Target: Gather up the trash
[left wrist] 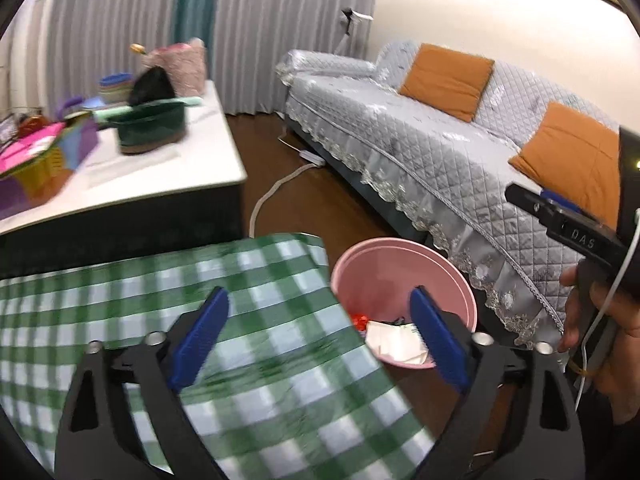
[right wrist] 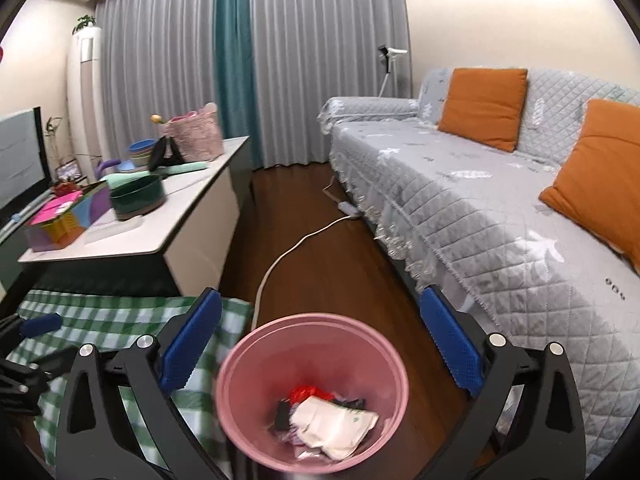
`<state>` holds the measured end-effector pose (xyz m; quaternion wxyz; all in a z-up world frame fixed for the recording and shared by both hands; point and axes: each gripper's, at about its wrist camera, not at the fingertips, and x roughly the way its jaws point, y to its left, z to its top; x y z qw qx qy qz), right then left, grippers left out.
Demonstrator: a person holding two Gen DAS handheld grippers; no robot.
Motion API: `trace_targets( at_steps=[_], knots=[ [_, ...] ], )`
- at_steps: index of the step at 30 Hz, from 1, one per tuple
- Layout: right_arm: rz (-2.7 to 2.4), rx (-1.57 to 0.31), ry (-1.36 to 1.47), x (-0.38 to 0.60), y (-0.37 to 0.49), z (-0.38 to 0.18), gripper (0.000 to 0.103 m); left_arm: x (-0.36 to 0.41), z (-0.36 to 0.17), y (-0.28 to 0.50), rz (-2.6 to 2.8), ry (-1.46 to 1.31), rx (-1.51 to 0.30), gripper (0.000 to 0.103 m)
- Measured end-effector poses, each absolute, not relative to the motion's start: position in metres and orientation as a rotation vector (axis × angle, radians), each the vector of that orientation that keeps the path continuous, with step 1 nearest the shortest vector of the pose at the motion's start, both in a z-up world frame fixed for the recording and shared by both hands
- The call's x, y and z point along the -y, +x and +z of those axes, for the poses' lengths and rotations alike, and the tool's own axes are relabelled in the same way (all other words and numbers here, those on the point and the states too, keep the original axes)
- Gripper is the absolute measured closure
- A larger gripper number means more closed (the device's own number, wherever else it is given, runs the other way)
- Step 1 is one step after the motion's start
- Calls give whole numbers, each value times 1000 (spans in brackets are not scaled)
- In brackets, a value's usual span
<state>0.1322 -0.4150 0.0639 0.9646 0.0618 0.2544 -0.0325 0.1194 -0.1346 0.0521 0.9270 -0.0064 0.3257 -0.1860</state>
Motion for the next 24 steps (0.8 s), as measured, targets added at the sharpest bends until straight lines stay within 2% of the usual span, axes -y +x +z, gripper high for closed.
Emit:
trace_targets(
  at_steps=[12,24],
  knots=[
    [-6,-473,118,360,58,96,5,60,75,27,-196,-26,-575,8],
    [31,-547,7,276,-11,64,5,28,47,-42,-44,-81,-611,8]
  ],
)
